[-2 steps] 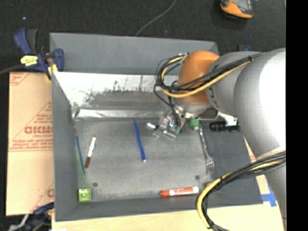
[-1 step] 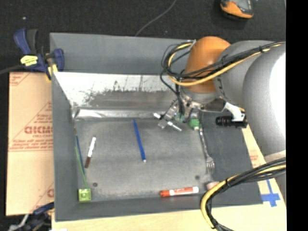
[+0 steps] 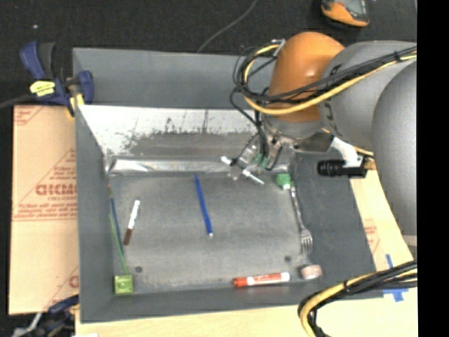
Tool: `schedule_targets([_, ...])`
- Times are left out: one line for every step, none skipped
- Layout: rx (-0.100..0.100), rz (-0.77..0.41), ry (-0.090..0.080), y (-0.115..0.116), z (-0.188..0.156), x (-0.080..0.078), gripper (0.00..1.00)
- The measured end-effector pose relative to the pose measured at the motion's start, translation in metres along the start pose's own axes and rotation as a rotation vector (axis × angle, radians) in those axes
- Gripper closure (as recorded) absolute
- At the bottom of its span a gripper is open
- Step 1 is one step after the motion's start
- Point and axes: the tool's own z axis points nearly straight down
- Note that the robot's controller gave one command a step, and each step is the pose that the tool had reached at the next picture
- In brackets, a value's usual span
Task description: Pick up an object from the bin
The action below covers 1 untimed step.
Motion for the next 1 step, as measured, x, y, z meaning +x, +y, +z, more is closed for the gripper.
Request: schedule_targets([-0.016, 0.018, -0.014, 0.0066, -0.0169, -0.0042, 1.0])
